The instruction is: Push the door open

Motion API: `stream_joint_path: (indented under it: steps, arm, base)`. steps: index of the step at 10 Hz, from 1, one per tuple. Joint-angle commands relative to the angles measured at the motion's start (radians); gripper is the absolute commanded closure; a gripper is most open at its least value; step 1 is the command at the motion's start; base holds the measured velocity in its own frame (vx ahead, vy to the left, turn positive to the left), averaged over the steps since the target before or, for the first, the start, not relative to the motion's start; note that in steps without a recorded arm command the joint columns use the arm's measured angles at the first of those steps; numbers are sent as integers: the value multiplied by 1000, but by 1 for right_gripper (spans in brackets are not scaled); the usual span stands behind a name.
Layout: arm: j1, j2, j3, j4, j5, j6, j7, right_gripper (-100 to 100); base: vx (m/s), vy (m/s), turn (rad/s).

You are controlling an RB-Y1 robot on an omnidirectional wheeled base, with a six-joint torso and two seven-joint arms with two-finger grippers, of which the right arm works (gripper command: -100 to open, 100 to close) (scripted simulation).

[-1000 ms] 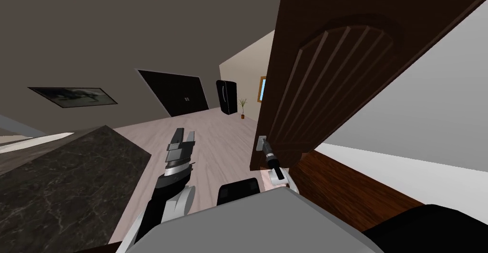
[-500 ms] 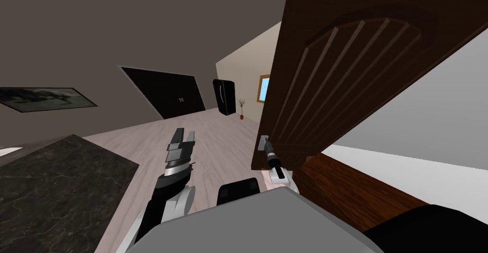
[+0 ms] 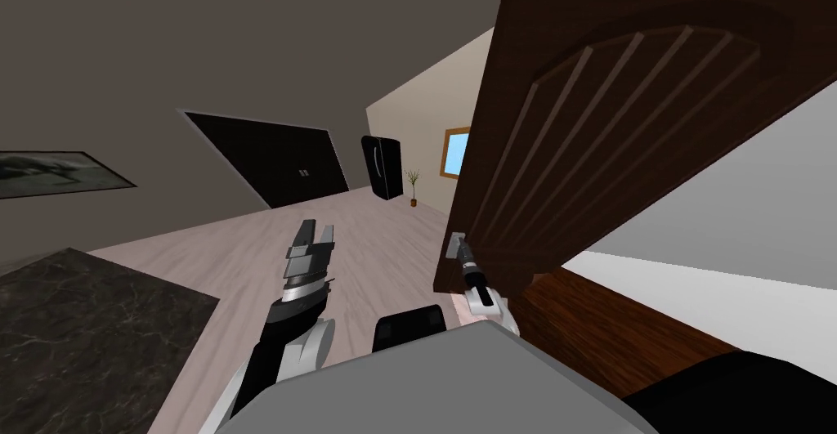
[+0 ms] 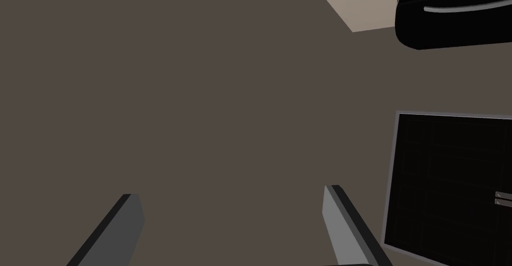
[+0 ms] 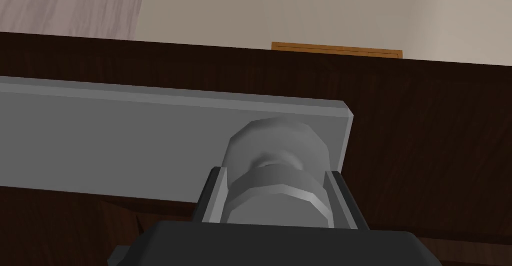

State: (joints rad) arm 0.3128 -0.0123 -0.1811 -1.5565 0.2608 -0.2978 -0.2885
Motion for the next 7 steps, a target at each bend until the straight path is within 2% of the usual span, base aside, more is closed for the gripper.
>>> stream_joint_path:
  steps: [1,3,5,7]
  arm:
    - [-6,-8,-26,-7,-5,-6,4,100]
    - [-9,-2,-48,-5,-10,-5,7,100]
    - [-12,16,-72,-4,-15,-4,10,100]
    - [-15,45,-94,-2,-21,-3,12,100]
  base:
    - [214,56,-81]
    - [211,37,-54]
    - [221,68,-87]
    - [207,60,-98]
